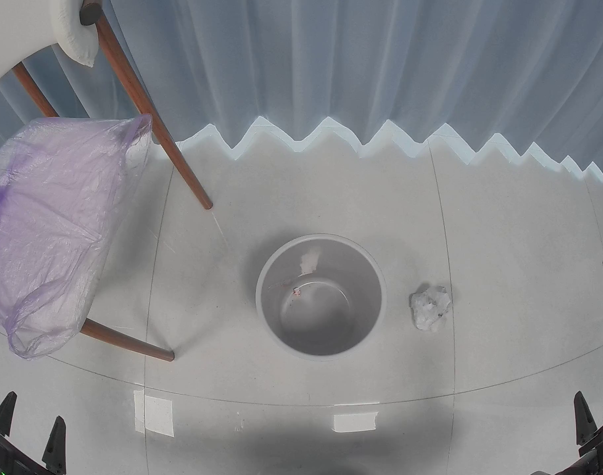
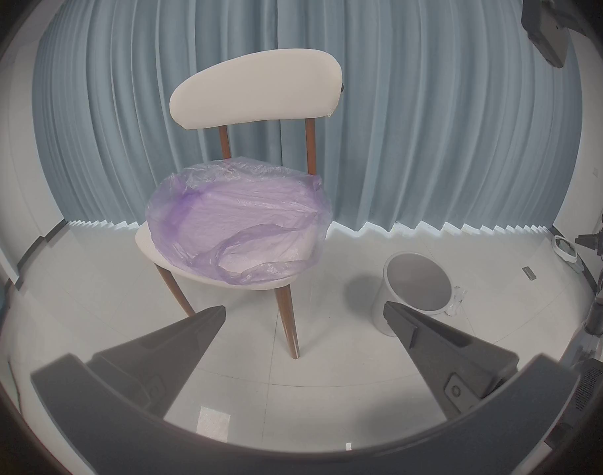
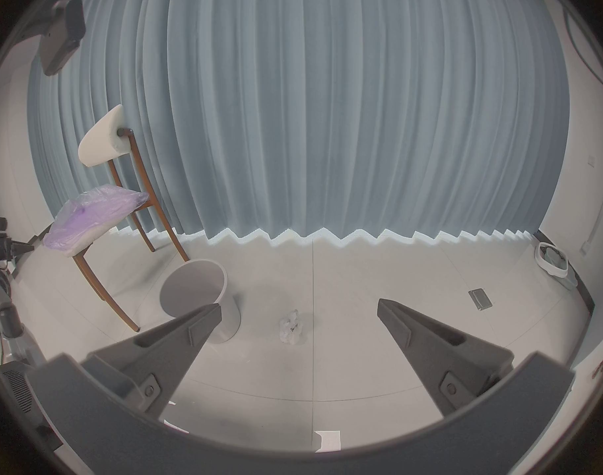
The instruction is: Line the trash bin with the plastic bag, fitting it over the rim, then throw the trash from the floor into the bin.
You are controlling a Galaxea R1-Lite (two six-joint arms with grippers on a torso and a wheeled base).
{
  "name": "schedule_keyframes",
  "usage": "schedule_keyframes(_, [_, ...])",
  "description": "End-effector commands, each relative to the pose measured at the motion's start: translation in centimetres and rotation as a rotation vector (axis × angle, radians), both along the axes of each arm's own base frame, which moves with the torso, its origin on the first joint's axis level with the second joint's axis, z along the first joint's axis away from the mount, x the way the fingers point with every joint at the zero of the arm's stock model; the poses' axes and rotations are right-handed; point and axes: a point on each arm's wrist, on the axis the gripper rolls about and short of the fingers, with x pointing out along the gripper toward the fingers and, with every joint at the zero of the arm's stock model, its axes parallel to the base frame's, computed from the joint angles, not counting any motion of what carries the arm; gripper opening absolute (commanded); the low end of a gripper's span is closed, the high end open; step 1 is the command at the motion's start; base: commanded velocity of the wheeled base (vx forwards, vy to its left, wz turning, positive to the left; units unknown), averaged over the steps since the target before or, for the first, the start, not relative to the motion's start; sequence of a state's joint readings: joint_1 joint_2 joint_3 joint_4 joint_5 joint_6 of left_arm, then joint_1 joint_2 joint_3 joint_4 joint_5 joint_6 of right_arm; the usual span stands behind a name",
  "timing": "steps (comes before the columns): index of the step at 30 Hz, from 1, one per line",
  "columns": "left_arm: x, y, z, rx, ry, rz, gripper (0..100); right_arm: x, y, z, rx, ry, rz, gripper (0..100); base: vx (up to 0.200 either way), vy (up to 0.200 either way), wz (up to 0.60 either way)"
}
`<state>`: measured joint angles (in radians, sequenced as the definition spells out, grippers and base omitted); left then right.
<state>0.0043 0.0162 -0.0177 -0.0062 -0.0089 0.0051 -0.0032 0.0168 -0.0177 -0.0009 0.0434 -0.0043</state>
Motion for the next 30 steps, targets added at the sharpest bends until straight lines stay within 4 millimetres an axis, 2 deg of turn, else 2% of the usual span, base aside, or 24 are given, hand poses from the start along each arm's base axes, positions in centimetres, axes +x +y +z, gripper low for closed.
schedule_keyframes(1, [0.0,0.0,-0.4,0.001,-0.009,0.0,100,0.0,0.0,-0.5,-0.002,0.0,0.001,100,0.0,0.0,0.0])
schedule_keyframes(4, [-0.2,0.0,1.5,0.011,-0.198,-0.005,100,0.0,0.0,-0.5,0.0,0.0,0.001,100,0.0,0.0,0.0])
schedule_keyframes(10, [-0.2,-0.2,1.4,0.091,-0.182,-0.057,100,0.0,0.0,-0.5,0.0,0.0,0.0,100,0.0,0.0,0.0])
schedule_keyframes(12, [-0.5,-0.2,2.2,0.101,-0.206,-0.068,100,0.0,0.0,-0.5,-0.002,0.002,0.0,100,0.0,0.0,0.0])
schedule_keyframes(13, [-0.6,-0.2,4.0,0.112,-0.21,-0.079,100,0.0,0.0,-0.5,-0.002,0.0,0.0,100,0.0,0.0,0.0])
schedule_keyframes(18, [3.0,-0.2,11.3,0.179,-0.099,-0.081,100,0.0,0.0,-0.5,0.0,0.0,0.0,100,0.0,0.0,0.0])
schedule_keyframes(19, [3.0,-0.2,11.3,0.179,-0.099,-0.081,100,0.0,0.0,-0.5,0.0,0.0,0.0,100,0.0,0.0,0.0])
schedule_keyframes(20, [4.5,-0.2,13.4,0.202,-0.089,-0.098,100,0.0,0.0,-0.5,0.0,0.0,0.001,100,0.0,0.0,0.0])
schedule_keyframes(21, [5.3,-0.3,14.3,0.205,-0.09,-0.118,100,0.0,0.0,-0.5,0.0,0.0,0.001,100,0.0,0.0,0.0])
schedule_keyframes(26, [8.5,-0.9,17.3,0.207,-0.091,-0.29,100,0.0,0.0,-0.5,0.0,0.0,0.001,100,0.0,0.0,0.0])
schedule_keyframes(30, [10.6,-1.6,17.9,0.205,-0.051,-0.42,100,0.0,0.0,-0.5,0.001,0.0,0.0,100,0.0,0.0,0.0])
